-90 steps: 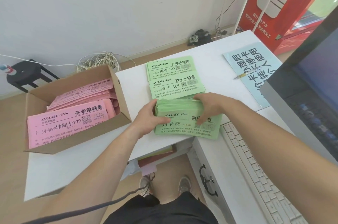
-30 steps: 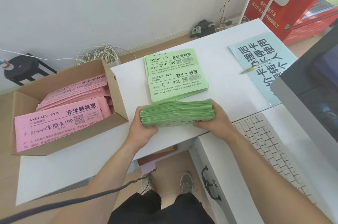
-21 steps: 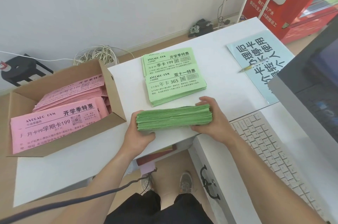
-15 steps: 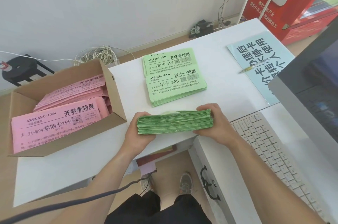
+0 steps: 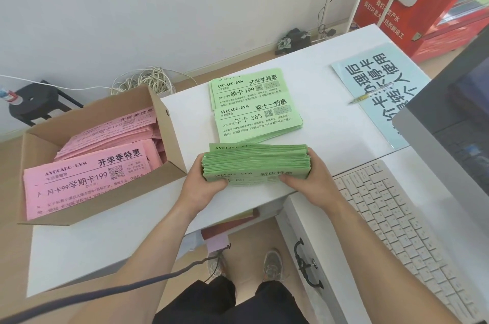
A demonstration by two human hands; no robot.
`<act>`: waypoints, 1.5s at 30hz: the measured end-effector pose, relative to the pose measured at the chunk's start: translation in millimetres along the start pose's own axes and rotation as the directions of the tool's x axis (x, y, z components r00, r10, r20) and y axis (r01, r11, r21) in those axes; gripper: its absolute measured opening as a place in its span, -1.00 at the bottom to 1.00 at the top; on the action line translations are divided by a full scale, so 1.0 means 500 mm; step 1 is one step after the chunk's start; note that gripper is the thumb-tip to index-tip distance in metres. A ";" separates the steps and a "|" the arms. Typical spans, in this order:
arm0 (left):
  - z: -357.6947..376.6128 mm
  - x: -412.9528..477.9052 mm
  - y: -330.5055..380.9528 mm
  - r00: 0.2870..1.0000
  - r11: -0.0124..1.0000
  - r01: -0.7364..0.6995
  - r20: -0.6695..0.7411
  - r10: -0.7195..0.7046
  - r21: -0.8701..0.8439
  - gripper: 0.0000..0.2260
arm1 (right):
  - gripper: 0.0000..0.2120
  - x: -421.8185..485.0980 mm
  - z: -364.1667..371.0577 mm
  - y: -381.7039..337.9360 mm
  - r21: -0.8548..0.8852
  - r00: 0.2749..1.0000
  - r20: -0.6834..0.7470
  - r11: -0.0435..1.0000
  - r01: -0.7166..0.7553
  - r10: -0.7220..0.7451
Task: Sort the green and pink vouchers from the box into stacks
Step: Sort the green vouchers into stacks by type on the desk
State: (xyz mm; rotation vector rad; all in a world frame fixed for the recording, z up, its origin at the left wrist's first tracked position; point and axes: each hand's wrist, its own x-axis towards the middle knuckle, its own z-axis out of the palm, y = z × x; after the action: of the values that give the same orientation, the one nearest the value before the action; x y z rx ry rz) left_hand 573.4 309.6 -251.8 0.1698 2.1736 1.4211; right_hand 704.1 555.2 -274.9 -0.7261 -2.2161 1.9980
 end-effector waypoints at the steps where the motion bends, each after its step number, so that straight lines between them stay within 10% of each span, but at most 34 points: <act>1: -0.002 0.002 0.000 1.000 1.000 0.002 0.002 -0.002 0.005 -0.48 | -0.45 0.000 -0.001 0.000 0.008 1.000 -0.010 1.000 -0.002 0.002; 26: -0.013 -0.003 0.057 0.971 0.882 0.225 -0.018 -0.239 0.413 -0.85 | -0.82 0.024 0.014 -0.099 -0.221 0.926 -0.024 0.901 -0.373 0.377; 31: 0.010 -0.029 0.074 0.990 0.722 0.044 -0.126 0.061 0.691 -0.48 | -0.78 0.028 0.015 -0.097 -0.253 0.913 -0.074 0.878 -0.407 0.402; 35: 0.068 -0.043 0.106 0.978 0.849 -0.172 0.188 0.088 0.500 -0.83 | -0.66 0.025 0.019 -0.099 -0.281 0.908 -0.099 0.864 -0.418 0.407; 45: 0.103 -0.040 0.145 0.976 0.892 -0.093 0.217 -0.006 0.443 -0.48 | -0.51 -0.016 0.041 -0.139 -0.160 0.937 -0.076 0.924 -0.348 0.340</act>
State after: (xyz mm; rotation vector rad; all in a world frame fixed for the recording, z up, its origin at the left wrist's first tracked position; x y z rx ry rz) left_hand 603.1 375.7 -196.2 0.5179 2.2909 0.8470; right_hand 683.2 530.3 -209.5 -1.2497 -2.3914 1.9131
